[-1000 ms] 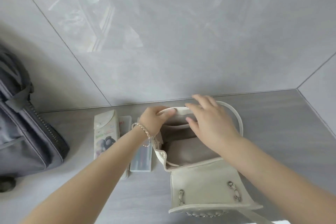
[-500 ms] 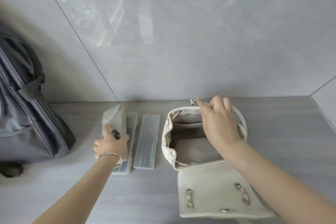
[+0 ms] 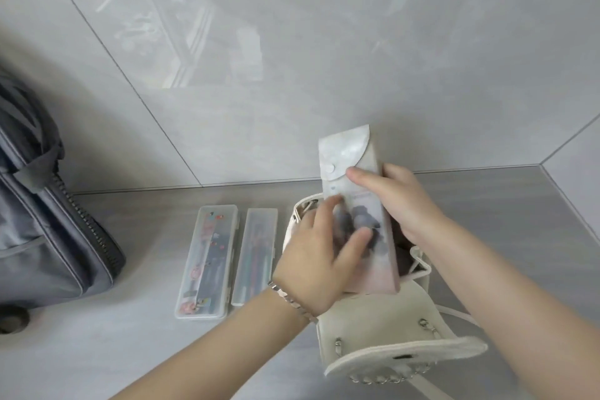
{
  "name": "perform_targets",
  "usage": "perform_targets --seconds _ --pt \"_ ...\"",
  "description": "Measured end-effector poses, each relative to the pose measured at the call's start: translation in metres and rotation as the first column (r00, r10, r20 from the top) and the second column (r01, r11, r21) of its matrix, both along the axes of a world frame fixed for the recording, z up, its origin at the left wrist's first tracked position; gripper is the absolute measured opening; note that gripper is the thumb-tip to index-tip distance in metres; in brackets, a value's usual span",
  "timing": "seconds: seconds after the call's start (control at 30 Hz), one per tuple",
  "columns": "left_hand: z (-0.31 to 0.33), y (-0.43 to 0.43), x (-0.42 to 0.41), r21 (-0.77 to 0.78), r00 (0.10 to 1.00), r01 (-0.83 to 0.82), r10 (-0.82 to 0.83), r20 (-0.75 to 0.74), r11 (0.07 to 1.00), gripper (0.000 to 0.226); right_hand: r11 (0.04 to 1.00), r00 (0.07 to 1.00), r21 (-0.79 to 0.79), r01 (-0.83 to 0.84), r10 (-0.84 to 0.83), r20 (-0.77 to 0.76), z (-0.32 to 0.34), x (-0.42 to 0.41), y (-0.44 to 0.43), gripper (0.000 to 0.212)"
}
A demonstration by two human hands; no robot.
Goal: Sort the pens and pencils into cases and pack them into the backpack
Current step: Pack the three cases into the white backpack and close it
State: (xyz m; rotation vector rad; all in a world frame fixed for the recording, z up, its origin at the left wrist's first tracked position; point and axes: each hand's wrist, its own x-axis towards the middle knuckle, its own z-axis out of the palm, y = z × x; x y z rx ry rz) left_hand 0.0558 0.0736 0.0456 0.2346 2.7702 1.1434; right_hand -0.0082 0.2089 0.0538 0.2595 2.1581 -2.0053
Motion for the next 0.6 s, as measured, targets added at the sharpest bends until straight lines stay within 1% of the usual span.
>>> perform_targets --seconds 0.07,0.1,0.13,0.17,0.2,0.23,0.27,0.3,0.33,0.4,0.43,0.47,0.5,0.53,0.57,0.6 --pt "-0.02 -0.011 -0.004 -0.179 0.98 -0.035 -0.001 -0.198 0.983 0.042 0.997 0.997 0.033 0.064 -0.062 -0.049 -0.003 0.003 0.01 0.011" --pt "-0.025 -0.018 -0.006 -0.278 0.978 -0.056 -0.002 -0.207 0.959 0.031 0.997 0.995 0.036 0.069 -0.066 -0.071 -0.003 0.005 0.012 0.01" --pt "-0.034 -0.023 -0.008 -0.354 0.971 -0.096 0.01 -0.238 0.93 0.024 0.997 0.993 0.02 0.071 -0.069 -0.094 -0.005 0.007 0.014 0.009" --pt "-0.041 -0.025 -0.01 -0.367 0.978 -0.111 0.036 -0.207 0.923 0.02 0.998 0.991 -0.005 0.066 -0.066 -0.12 -0.005 0.01 0.017 0.007" --pt "-0.046 -0.028 -0.012 -0.338 0.983 -0.133 0.079 -0.168 0.932 0.025 0.998 0.987 -0.037 0.049 -0.054 -0.148 -0.005 0.012 0.018 0.004" --pt "-0.048 -0.031 -0.016 -0.293 0.992 -0.125 0.109 -0.071 0.948 0.035 0.997 0.983 -0.069 0.031 -0.043 -0.18 -0.004 0.014 0.018 0.007" --pt "-0.049 -0.034 -0.019 -0.193 0.991 -0.119 0.127 0.032 0.974 0.046 0.995 0.976 -0.095 0.009 -0.029 -0.215 -0.005 0.015 0.019 0.012" --pt "-0.047 -0.035 -0.022 -0.106 0.986 -0.118 0.129 0.101 0.987 0.054 0.995 0.969 -0.099 -0.014 -0.011 -0.248 -0.006 0.016 0.018 0.016" --pt "-0.045 -0.036 -0.025 -0.049 0.984 -0.124 0.129 0.121 0.991 0.061 0.995 0.961 -0.096 -0.035 0.008 -0.275 -0.008 0.018 0.017 0.019" --pt "-0.043 -0.037 -0.031 0.006 0.983 -0.142 0.14 0.122 0.99 0.067 0.994 0.942 -0.038 -0.103 0.085 -0.324 -0.014 0.025 0.016 0.023" --pt "-0.04 -0.038 -0.034 0.015 0.98 -0.141 0.138 0.141 0.99 0.065 0.988 0.924 0.041 -0.151 0.156 -0.348 -0.019 0.029 0.016 0.025" --pt "-0.04 -0.039 -0.037 0.028 0.977 -0.127 0.12 0.176 0.992 0.06 0.962 0.888 0.18 -0.205 0.26 -0.379 -0.023 0.033 0.018 0.025" --pt "-0.037 -0.042 -0.039 0.049 0.978 -0.086 0.075 0.194 0.995 0.053 0.895 0.833 0.375 -0.242 0.39 -0.393 -0.028 0.037 0.019 0.024" --pt "-0.035 -0.044 -0.04 0.08 0.979 -0.028 0.011 0.203 0.996 0.05 0.795 0.779 0.553 -0.249 0.504 -0.373 -0.031 0.04 0.021 0.027" --pt "-0.032 -0.046 -0.042 0.103 0.976 0.032 -0.053 0.212 0.994 0.053 0.697 0.75 0.676 -0.239 0.575 -0.328 -0.033 0.041 0.024 0.036" --pt "-0.029 -0.048 -0.043 0.112 0.97 0.071 -0.095 0.224 0.991 0.059 0.625 0.734 0.745 -0.233 0.615 -0.286 -0.035 0.042 0.025 0.043"
